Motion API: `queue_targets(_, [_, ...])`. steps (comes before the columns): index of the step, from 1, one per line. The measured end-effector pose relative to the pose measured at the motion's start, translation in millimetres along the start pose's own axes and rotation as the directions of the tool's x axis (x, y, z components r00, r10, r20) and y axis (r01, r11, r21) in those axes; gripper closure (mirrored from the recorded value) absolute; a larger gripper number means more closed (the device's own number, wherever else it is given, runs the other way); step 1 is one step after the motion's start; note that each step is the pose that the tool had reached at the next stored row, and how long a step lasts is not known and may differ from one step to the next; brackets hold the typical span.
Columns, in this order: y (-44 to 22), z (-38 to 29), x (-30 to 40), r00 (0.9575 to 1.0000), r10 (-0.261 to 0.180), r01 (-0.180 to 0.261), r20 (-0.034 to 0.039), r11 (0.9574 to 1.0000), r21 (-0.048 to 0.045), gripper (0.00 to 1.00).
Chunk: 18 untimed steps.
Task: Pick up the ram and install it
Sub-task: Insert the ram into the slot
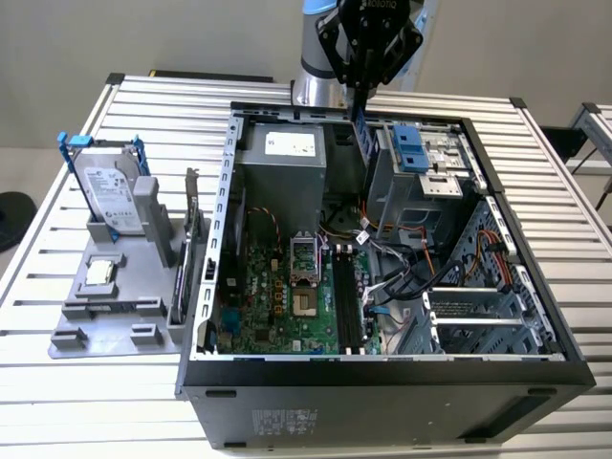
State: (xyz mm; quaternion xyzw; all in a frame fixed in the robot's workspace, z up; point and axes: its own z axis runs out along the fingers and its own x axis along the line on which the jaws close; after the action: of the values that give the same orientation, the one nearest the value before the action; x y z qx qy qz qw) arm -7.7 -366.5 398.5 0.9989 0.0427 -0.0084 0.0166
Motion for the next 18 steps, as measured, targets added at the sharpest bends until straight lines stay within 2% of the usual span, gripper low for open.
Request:
queue_targets(10, [0.1,0.5,1.4,1.0000,0.002,-0.002,0.0000,1.0000,0.0001,1.00])
queue_targets(18, [0.9,2.4,9.5,1.0000,0.002,-0.002,0.0010,1.0000,0.0000,1.00])
